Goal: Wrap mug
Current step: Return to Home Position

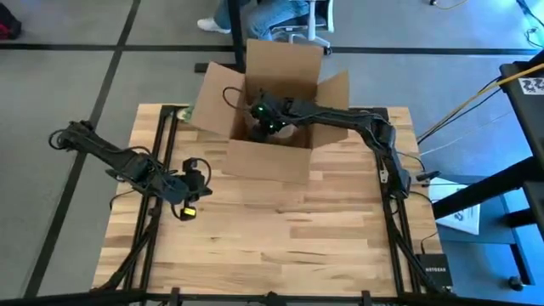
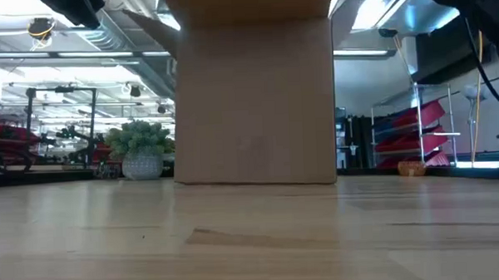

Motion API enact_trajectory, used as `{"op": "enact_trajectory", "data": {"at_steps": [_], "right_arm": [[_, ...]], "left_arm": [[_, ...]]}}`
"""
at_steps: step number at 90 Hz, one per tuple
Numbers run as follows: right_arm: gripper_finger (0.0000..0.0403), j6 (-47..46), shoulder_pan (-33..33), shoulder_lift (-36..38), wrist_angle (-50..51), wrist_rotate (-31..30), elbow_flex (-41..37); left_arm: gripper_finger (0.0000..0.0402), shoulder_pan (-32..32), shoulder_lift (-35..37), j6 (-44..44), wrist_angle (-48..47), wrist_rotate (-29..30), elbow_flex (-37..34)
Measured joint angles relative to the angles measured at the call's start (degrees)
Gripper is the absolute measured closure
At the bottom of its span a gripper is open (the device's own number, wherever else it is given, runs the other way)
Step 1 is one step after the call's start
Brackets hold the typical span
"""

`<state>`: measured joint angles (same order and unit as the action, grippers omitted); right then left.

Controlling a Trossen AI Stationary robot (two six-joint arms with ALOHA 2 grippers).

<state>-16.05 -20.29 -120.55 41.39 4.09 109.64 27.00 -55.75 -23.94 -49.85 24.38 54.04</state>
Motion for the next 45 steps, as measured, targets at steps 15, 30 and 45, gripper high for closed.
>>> {"op": "enact_trajectory", "data": {"at_steps": [15,30,45], "right_arm": [[0.0125,2.9,0.7,3.4,5.1,0.3,5.5],[0.0113,7.0,2.5,6.9,10.2,-1.0,9.8],[0.0128,11.1,5.8,13.4,16.6,-5.3,12.2]], "left_arm": [[0.0401,0.0,0.0,-0.3,0.1,0.0,0.0],[0.0401,0.0,0.0,0.1,0.0,0.1,0.0],[0.0401,-0.8,0.0,1.1,0.0,0.8,0.0]]}}
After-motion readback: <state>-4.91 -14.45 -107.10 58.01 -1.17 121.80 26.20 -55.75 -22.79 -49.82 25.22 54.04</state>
